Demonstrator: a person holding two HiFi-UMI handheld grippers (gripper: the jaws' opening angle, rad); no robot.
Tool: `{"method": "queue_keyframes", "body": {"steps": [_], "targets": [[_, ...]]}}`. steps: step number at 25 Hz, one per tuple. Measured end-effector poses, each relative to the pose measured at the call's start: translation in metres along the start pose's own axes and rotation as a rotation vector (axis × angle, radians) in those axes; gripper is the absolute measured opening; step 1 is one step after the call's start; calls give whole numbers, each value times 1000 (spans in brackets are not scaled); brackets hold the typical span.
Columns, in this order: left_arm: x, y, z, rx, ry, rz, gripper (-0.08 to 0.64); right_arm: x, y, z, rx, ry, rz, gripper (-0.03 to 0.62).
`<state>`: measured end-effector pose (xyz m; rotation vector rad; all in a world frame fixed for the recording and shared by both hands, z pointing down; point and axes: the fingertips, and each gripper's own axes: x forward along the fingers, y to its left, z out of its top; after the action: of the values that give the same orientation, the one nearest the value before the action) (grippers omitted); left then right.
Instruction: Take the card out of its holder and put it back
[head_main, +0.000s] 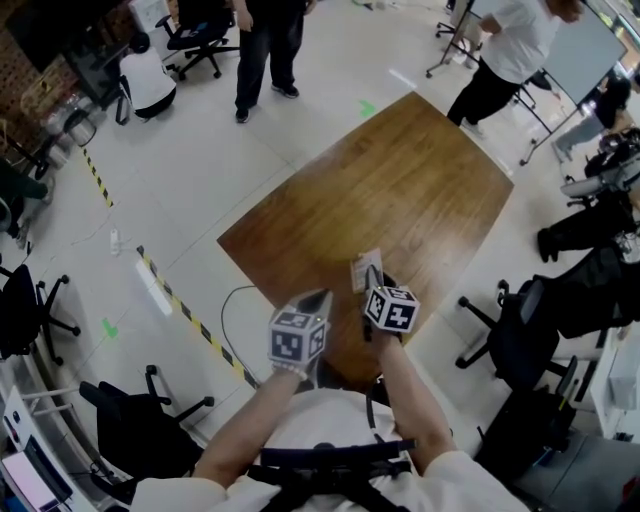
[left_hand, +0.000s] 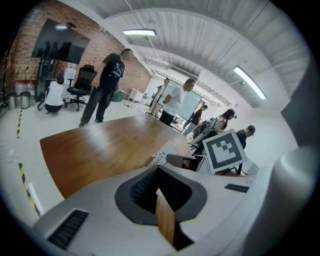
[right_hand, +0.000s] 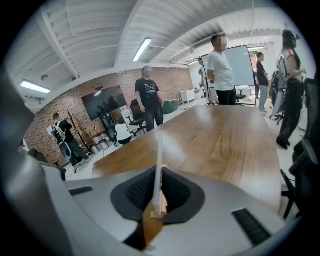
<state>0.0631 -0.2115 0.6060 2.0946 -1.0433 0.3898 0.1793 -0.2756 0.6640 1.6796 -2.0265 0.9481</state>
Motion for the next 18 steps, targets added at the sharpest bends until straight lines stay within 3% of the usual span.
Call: {"method": "queue_keyframes", "body": {"steps": [18], "targets": [[-3,1,-1,2,0,-16,-3,-12,2,16,-18,-52,8,23]]}}
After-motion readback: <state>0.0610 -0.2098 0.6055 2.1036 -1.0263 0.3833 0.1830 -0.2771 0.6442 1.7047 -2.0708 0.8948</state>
